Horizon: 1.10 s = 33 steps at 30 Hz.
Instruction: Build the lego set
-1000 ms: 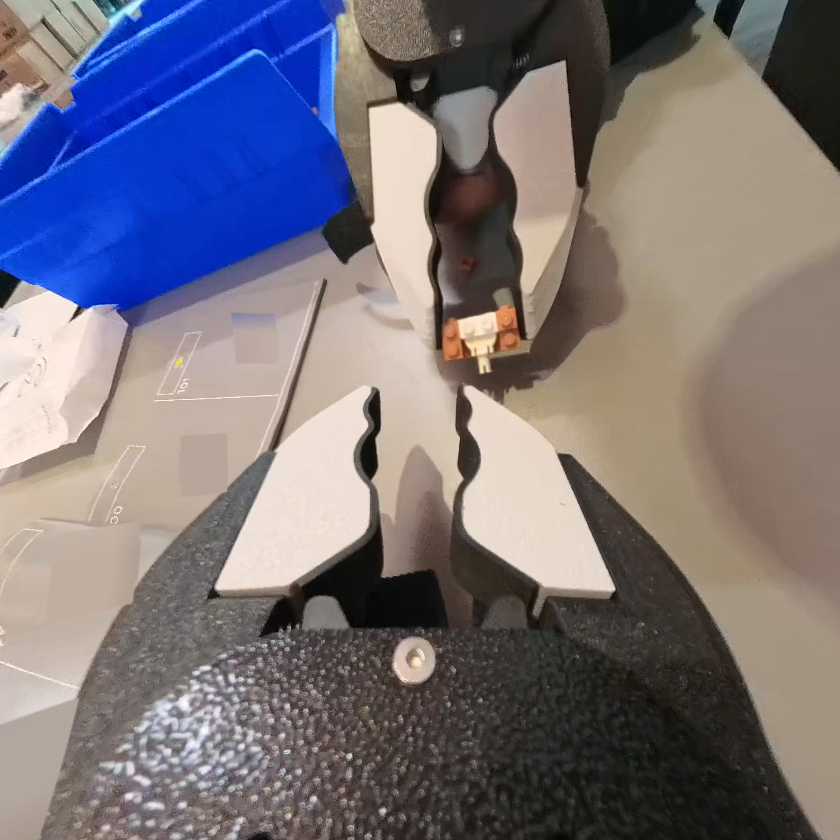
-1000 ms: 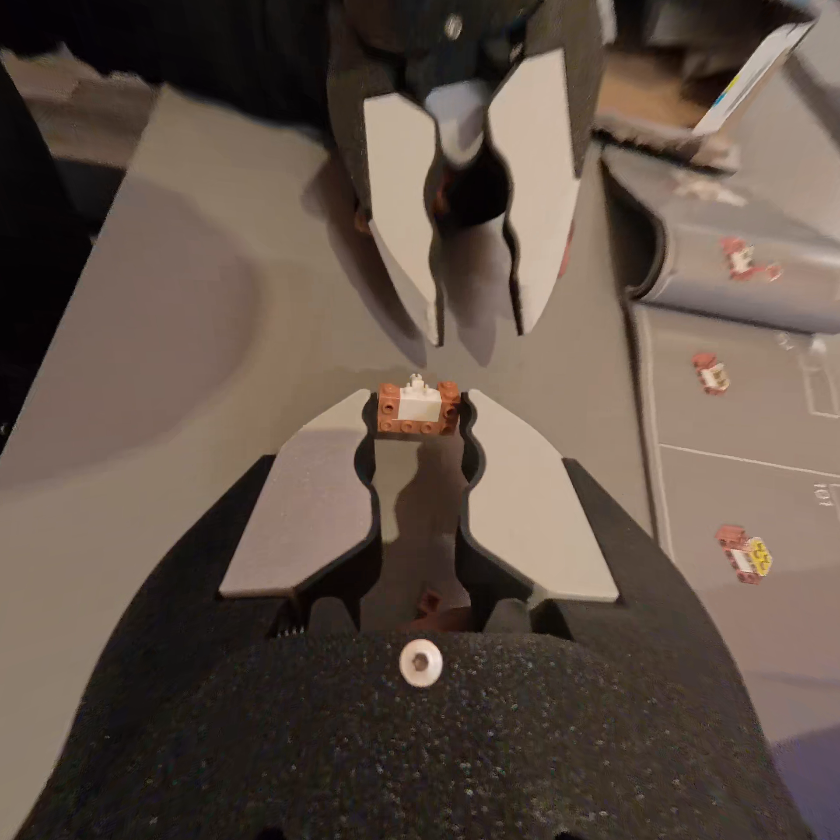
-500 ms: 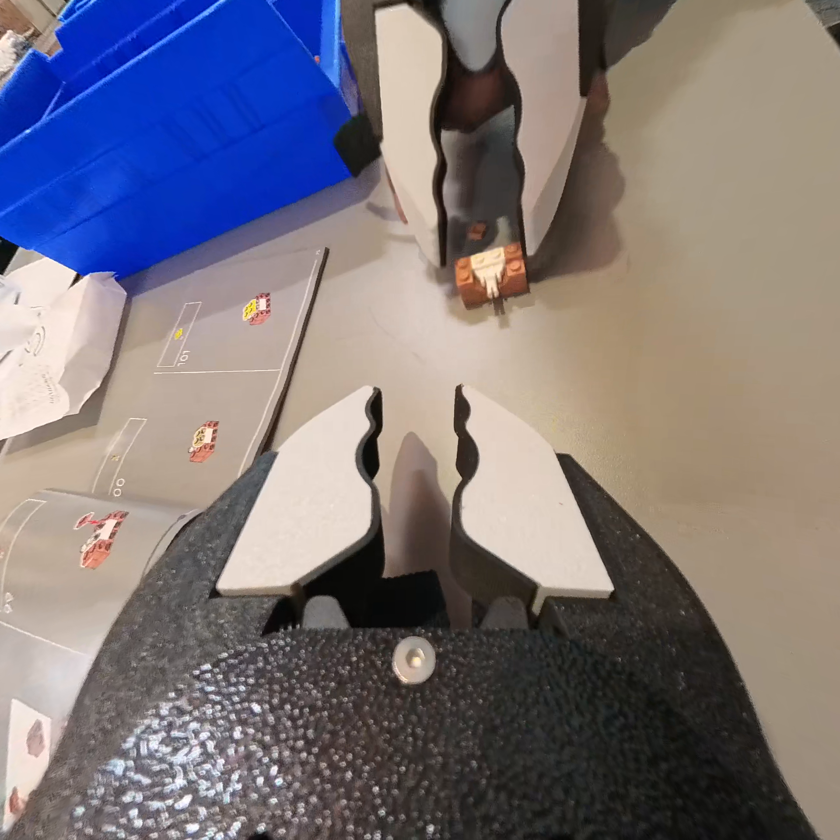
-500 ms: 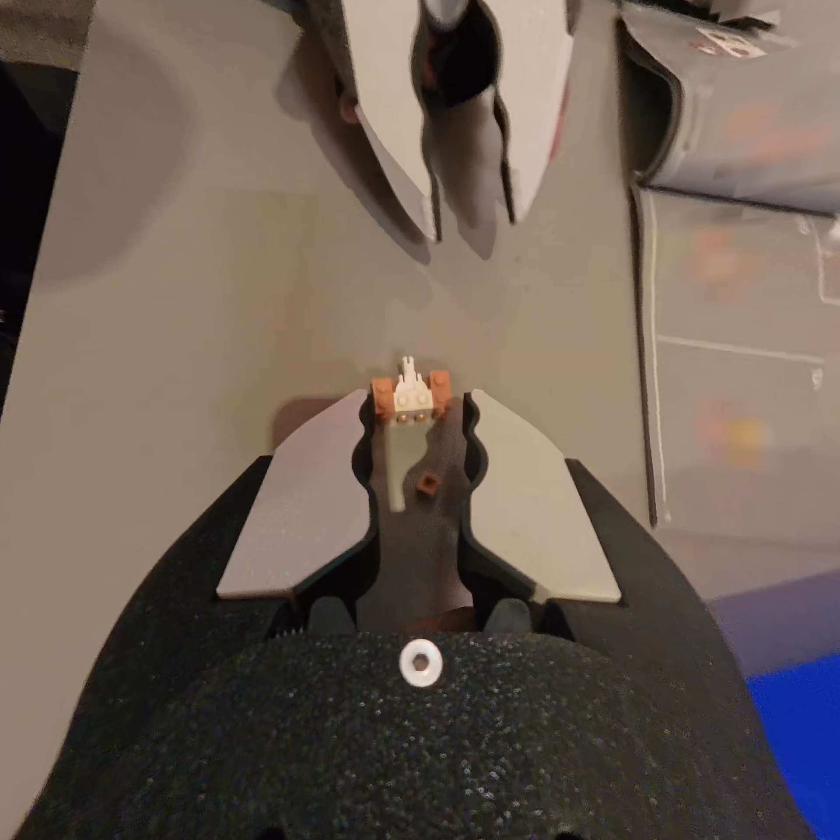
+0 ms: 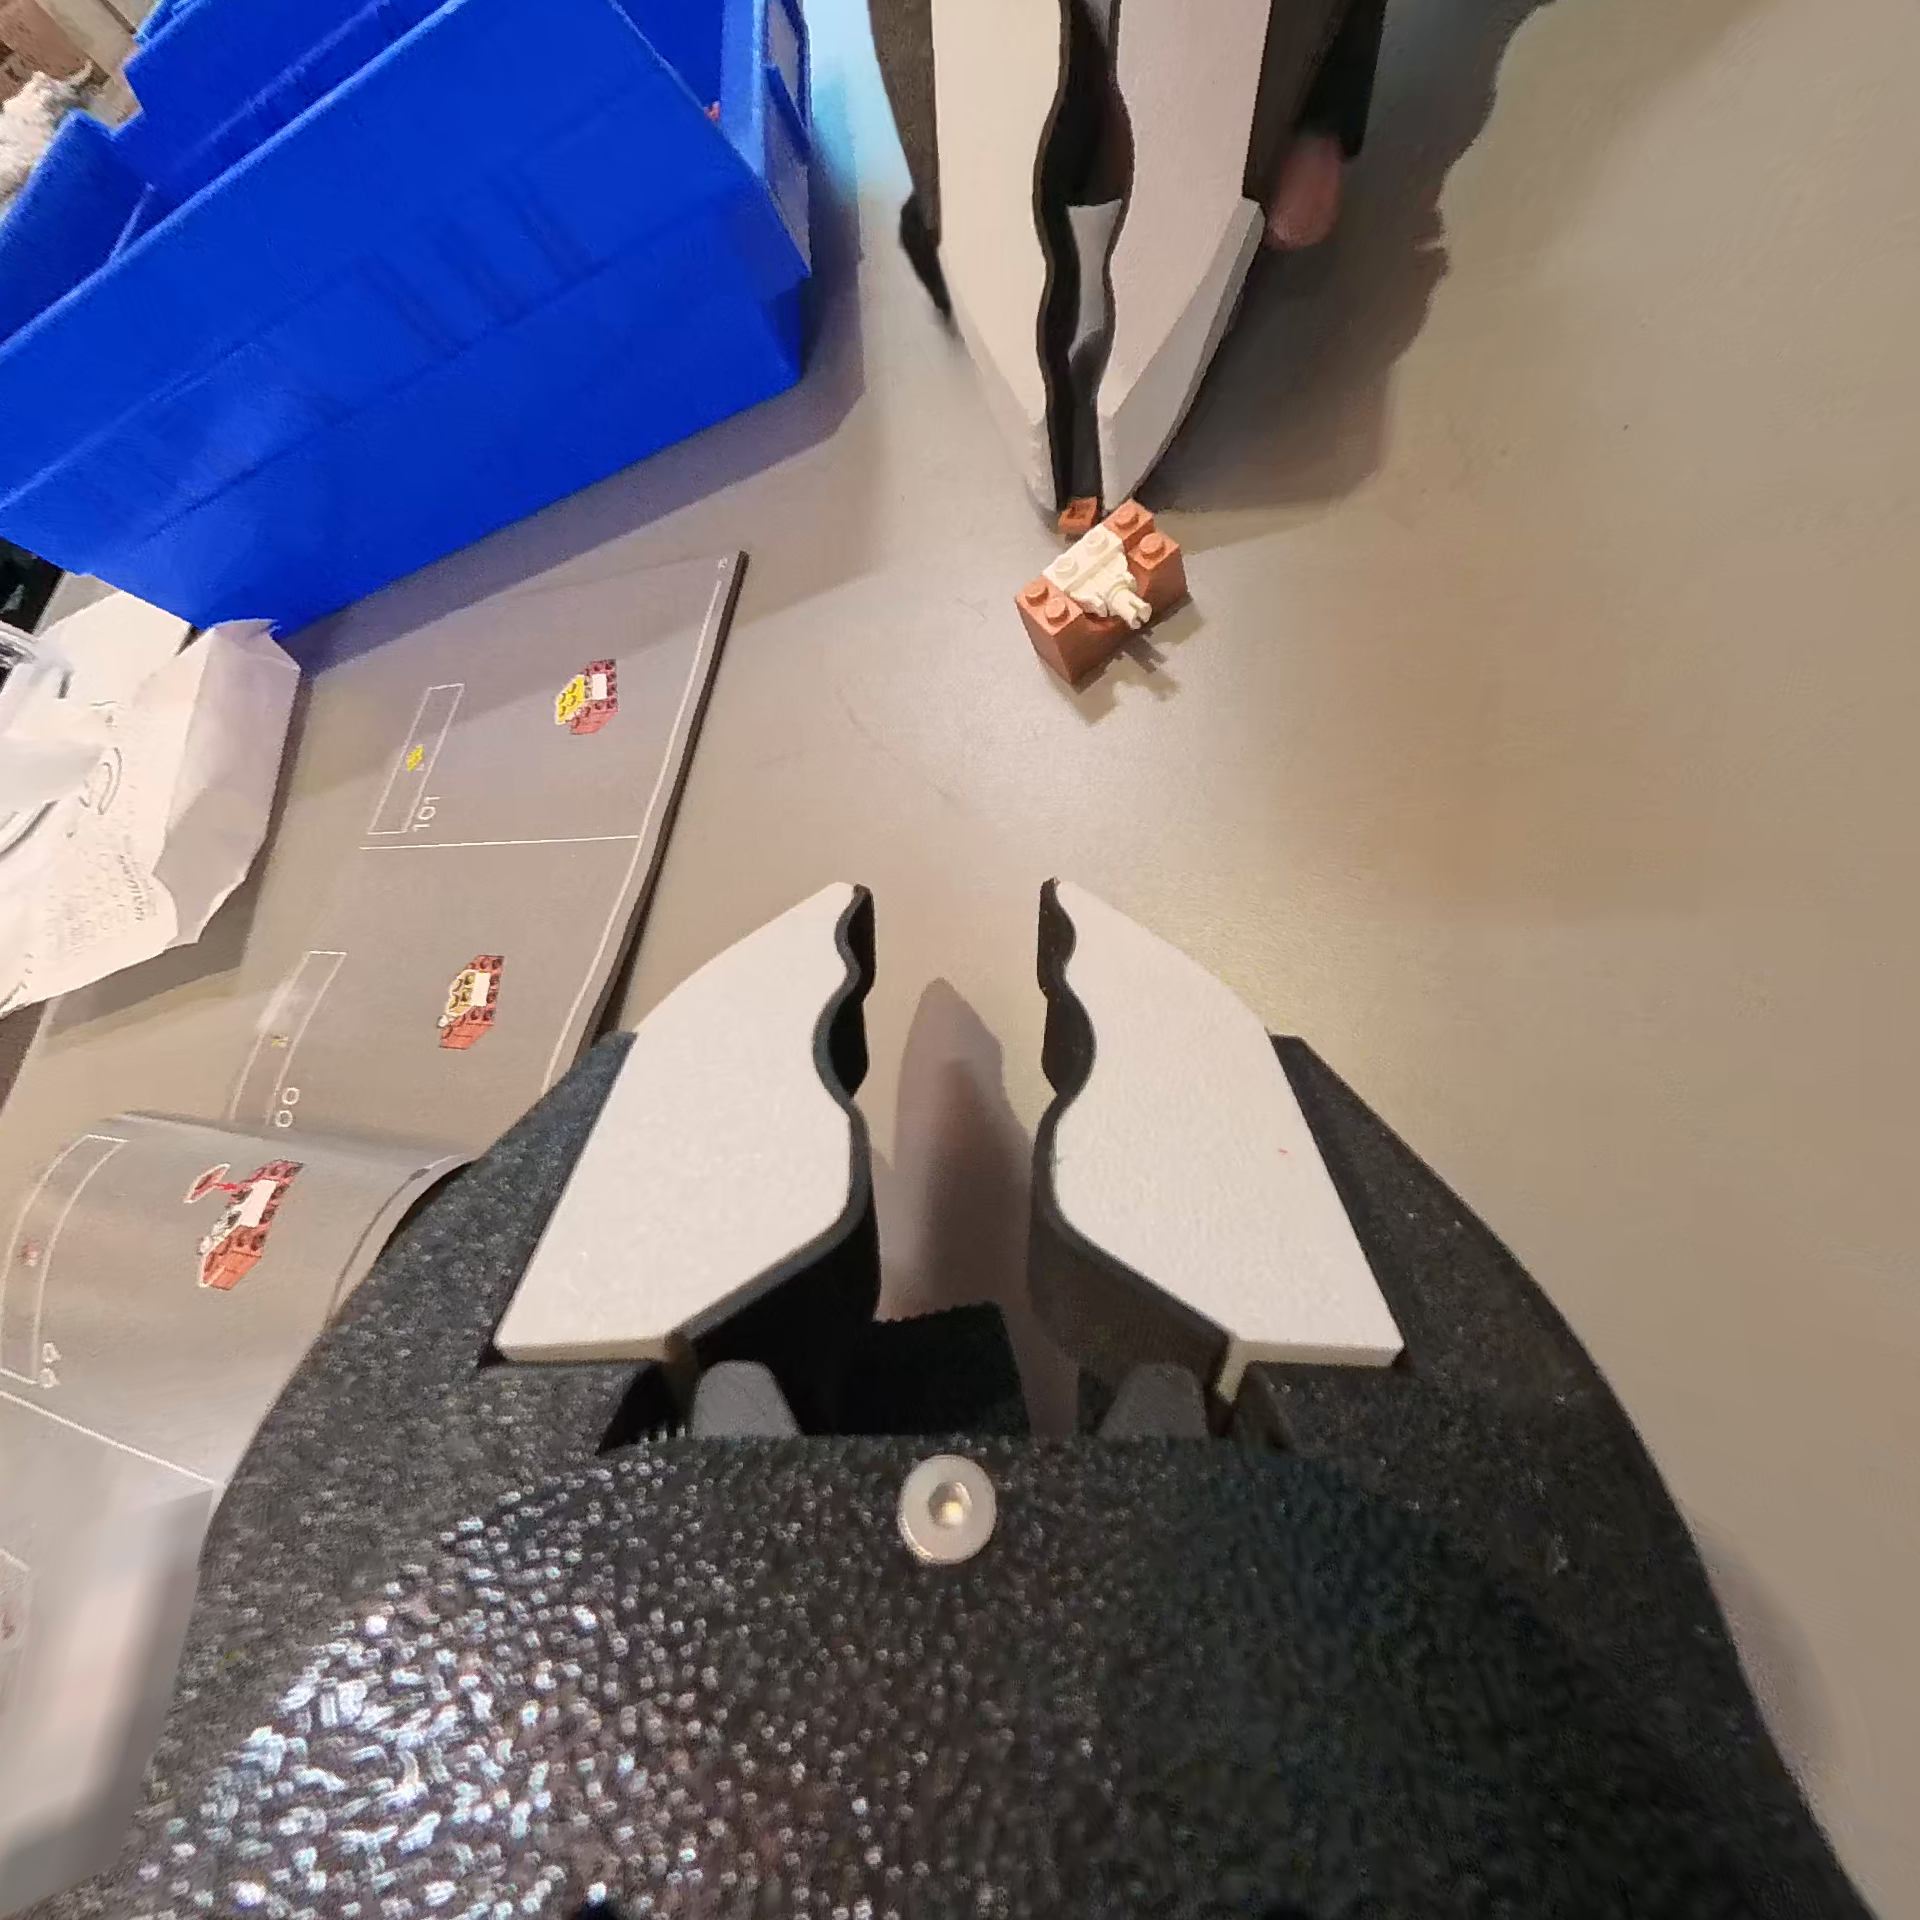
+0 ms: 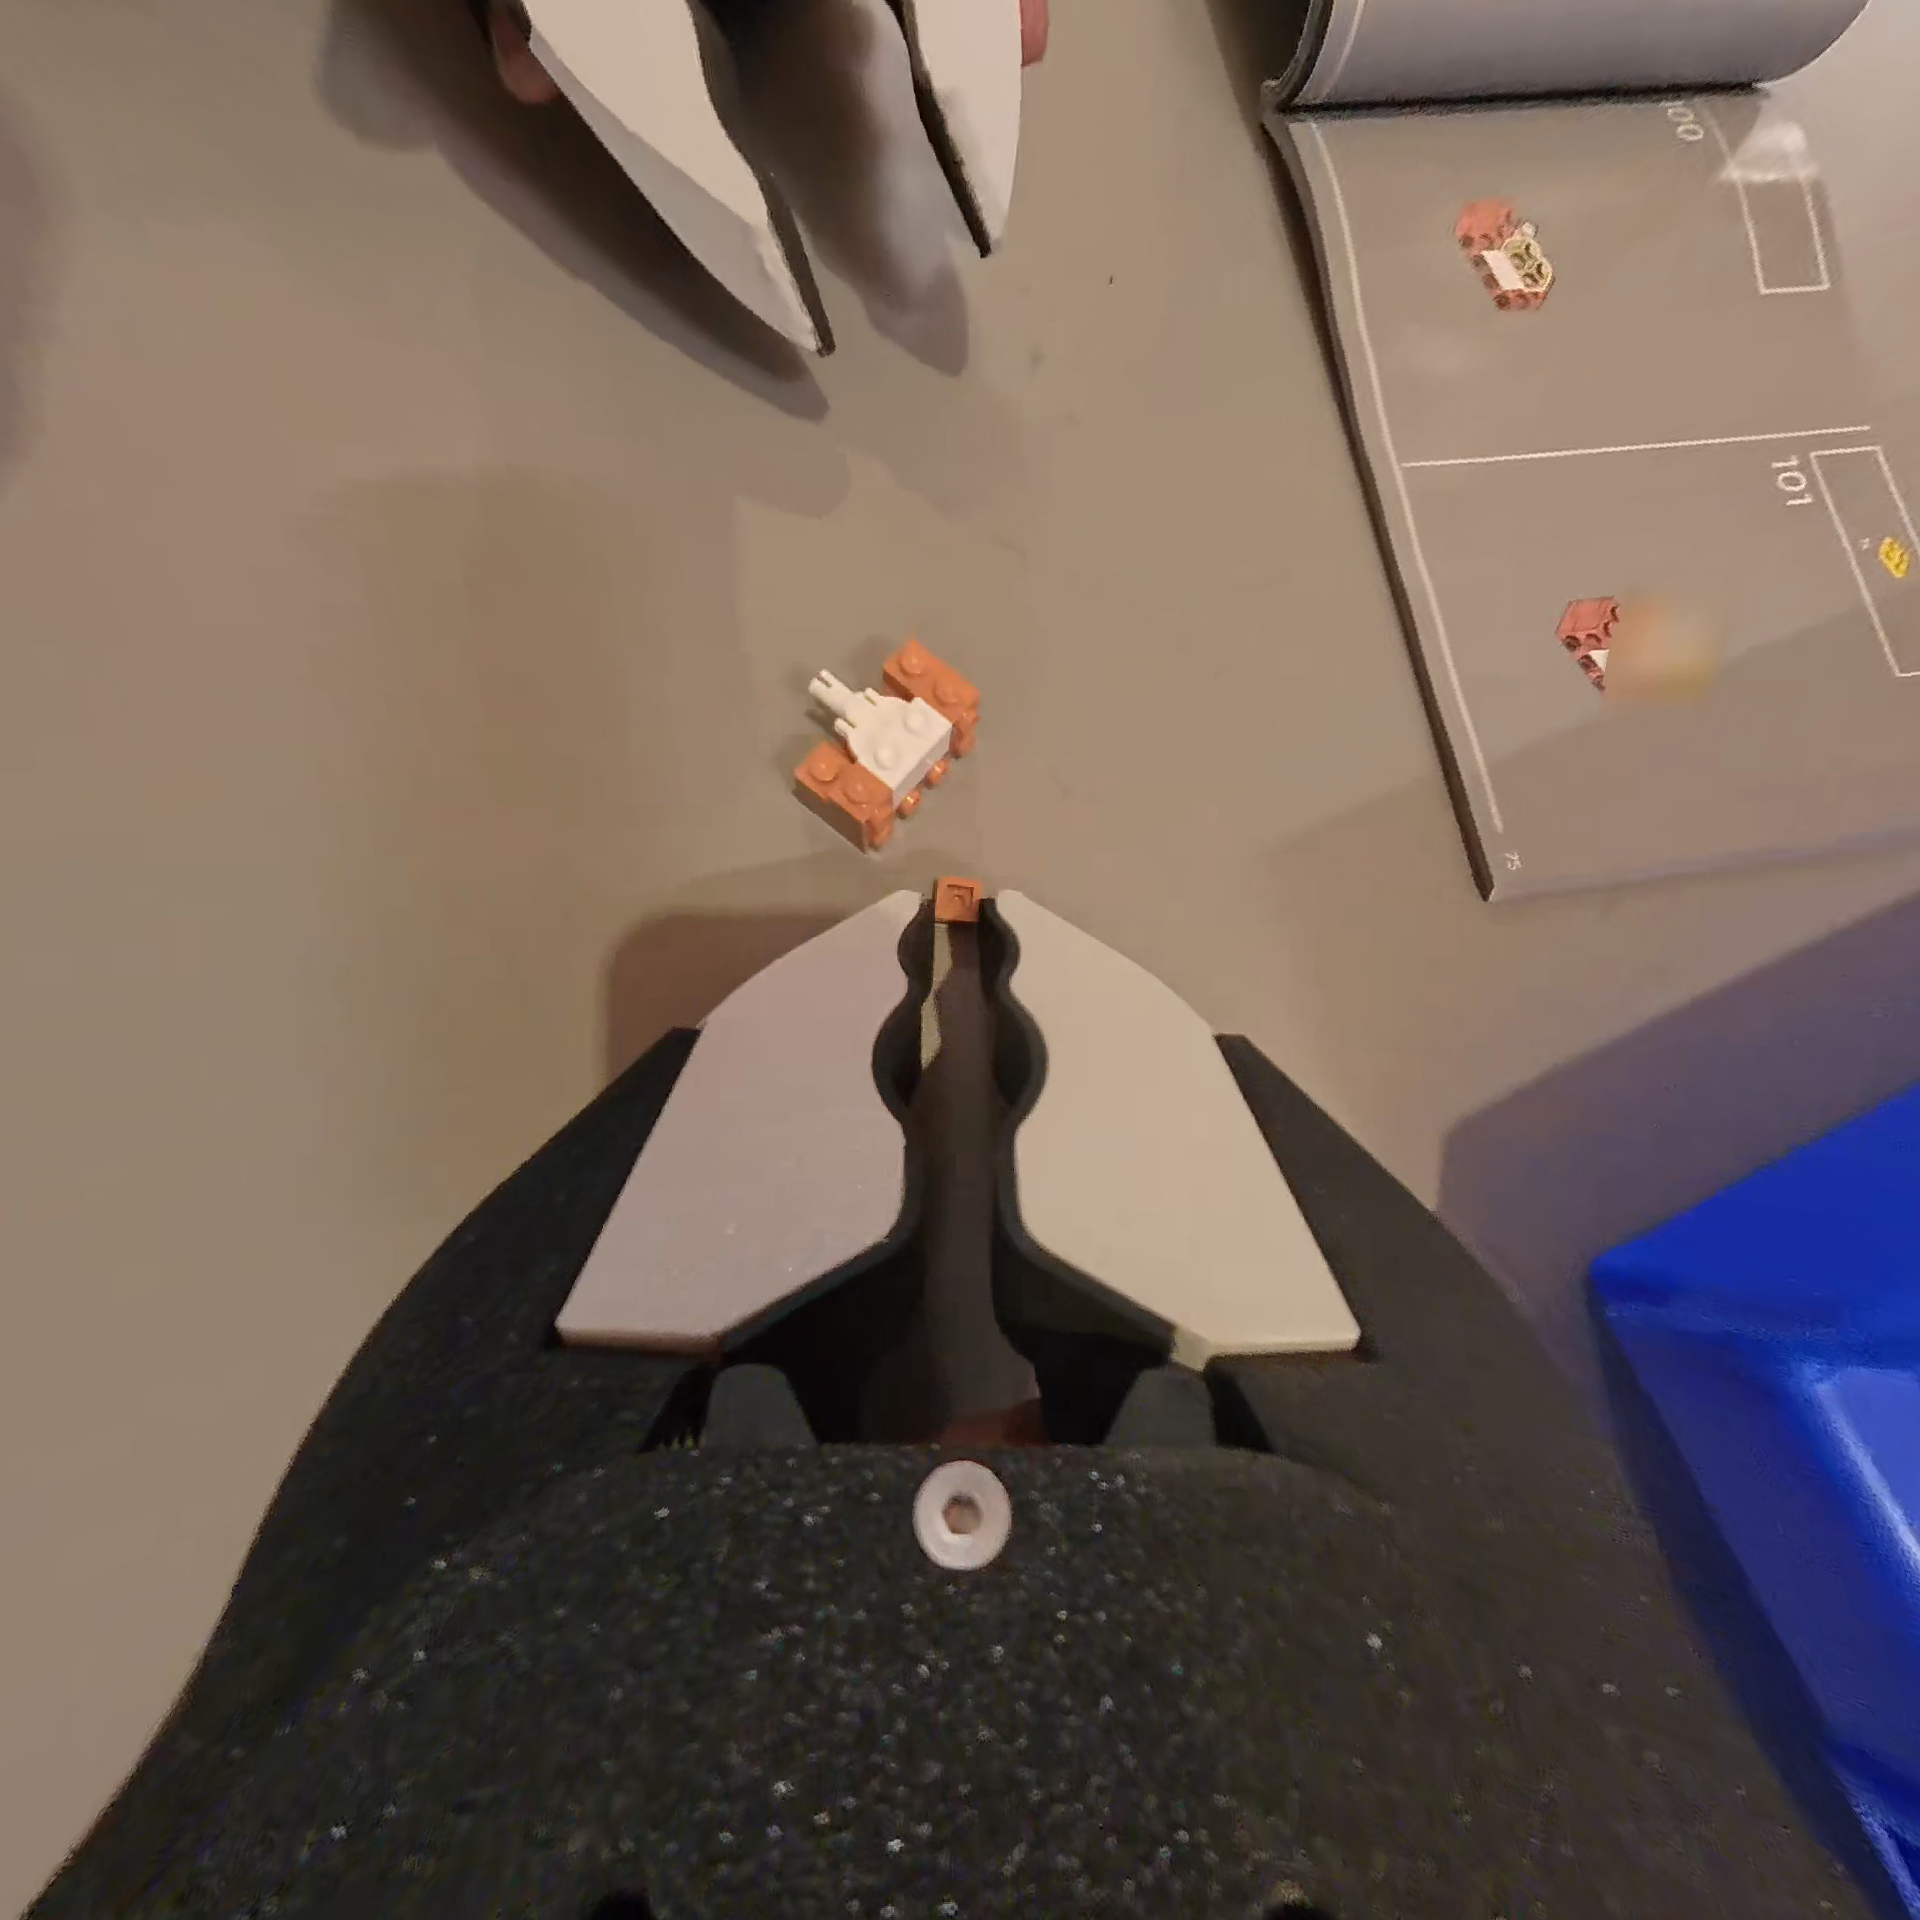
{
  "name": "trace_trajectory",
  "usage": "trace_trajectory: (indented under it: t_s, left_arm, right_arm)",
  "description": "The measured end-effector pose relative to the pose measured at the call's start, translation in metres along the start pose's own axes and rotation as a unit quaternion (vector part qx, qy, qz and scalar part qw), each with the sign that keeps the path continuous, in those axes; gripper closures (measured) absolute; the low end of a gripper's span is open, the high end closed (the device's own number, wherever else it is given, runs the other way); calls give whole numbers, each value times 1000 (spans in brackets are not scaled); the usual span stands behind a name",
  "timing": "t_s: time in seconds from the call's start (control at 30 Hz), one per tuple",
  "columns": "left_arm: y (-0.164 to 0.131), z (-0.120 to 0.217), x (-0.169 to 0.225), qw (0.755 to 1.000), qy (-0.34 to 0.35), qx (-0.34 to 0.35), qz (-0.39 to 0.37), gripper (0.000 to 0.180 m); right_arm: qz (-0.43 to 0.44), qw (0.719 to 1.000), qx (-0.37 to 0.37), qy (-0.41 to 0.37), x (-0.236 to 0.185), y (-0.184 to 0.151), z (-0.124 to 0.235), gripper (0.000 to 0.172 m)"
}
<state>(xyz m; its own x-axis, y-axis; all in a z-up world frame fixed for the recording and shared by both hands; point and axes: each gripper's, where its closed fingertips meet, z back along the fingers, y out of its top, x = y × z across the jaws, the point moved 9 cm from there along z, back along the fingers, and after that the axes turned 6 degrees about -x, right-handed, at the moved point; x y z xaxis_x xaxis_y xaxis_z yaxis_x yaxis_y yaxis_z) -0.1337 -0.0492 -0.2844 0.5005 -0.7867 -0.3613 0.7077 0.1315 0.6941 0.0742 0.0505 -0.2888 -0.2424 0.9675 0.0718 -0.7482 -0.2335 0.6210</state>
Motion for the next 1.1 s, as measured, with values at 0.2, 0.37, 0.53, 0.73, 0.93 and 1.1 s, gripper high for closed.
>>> trace_trajectory:
  t_s: [0.2,0.37,0.53,0.73,0.93,1.1]
  left_arm:
    - [4,0,4,1000,2,14,-7,151]
    - [24,7,13,993,19,119,-13,152]
    - [59,21,28,955,142,259,-38,153]
    - [76,17,54,918,291,242,-121,156]
    - [79,12,64,911,308,234,-142,161]
    - [81,15,67,925,279,221,-136,174]
  right_arm:
    - [-3,1000,19,1,0,-1,4,165]
    - [-57,986,150,41,-5,7,22,165]
    - [-182,921,331,97,-17,28,33,164]
    - [-320,788,473,230,-40,40,20,165]
    - [-312,789,468,246,-55,46,18,164]
    - [-309,803,463,212,-60,41,23,164]
